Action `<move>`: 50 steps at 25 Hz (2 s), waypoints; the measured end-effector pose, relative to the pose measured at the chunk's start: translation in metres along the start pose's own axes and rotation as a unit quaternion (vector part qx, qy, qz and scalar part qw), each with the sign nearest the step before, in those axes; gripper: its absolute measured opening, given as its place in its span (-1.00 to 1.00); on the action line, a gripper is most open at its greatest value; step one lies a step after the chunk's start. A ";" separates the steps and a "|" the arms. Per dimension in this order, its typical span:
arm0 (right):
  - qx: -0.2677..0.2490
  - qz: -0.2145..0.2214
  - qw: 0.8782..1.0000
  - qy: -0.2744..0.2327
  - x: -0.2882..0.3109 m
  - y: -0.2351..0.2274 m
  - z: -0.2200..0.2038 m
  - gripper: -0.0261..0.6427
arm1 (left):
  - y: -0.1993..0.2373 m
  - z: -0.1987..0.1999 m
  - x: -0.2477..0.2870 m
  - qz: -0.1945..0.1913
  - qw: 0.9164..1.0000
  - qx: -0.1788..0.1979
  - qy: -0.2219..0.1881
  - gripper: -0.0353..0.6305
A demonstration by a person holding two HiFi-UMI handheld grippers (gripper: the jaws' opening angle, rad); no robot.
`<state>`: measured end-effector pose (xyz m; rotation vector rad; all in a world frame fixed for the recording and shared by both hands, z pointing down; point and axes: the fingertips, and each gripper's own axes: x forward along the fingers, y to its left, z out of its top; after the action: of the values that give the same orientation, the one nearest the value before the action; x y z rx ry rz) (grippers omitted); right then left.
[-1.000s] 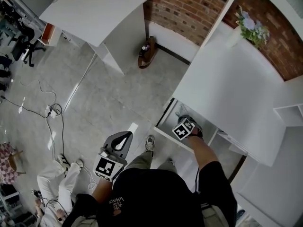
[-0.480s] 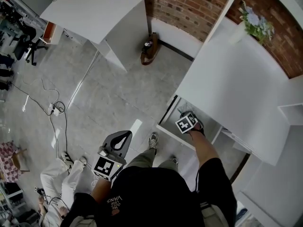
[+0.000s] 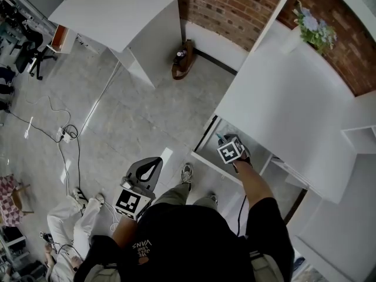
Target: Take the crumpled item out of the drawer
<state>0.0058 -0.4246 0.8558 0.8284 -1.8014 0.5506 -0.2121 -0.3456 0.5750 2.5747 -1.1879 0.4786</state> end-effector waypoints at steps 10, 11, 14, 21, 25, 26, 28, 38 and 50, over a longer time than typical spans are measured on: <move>0.007 -0.010 0.995 -0.097 -0.068 0.010 0.026 -0.92 | -0.021 0.017 0.003 -0.006 1.000 0.013 -0.021 -0.88; 0.015 -0.013 0.994 -0.107 -0.078 0.010 0.026 -0.92 | -0.024 0.019 0.003 -0.006 1.000 0.015 -0.023 -0.88; 0.062 -0.021 0.989 -0.135 -0.108 0.008 0.024 -0.92 | -0.035 0.025 0.002 -0.006 0.999 0.019 -0.030 -0.88; 0.086 -0.055 0.975 -0.198 -0.173 0.018 0.020 -0.92 | -0.060 0.041 -0.001 0.000 0.999 0.027 -0.042 -0.88; 0.086 -0.081 0.966 -0.231 -0.210 0.024 0.013 -0.92 | -0.074 0.052 -0.003 0.005 0.998 0.032 -0.055 -0.88; 0.086 -0.085 0.963 -0.240 -0.220 0.026 0.010 -0.92 | -0.078 0.053 -0.004 0.007 0.998 0.033 -0.058 -0.88; 0.086 -0.092 0.958 -0.256 -0.240 0.030 0.003 -0.92 | -0.088 0.055 -0.008 0.009 0.997 0.033 -0.063 -0.88; 0.135 -0.084 0.924 -0.349 -0.355 0.040 -0.031 -0.92 | -0.139 0.086 -0.029 0.016 0.993 0.050 -0.102 -0.88; 0.155 -0.072 0.896 -0.409 -0.440 0.064 -0.103 -0.92 | -0.209 0.091 -0.062 0.022 0.991 0.051 -0.123 -0.88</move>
<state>0.1220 -0.1867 0.4839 1.5709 -2.4056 0.4208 -0.0722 -0.2051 0.4457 2.7640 -1.3323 0.2403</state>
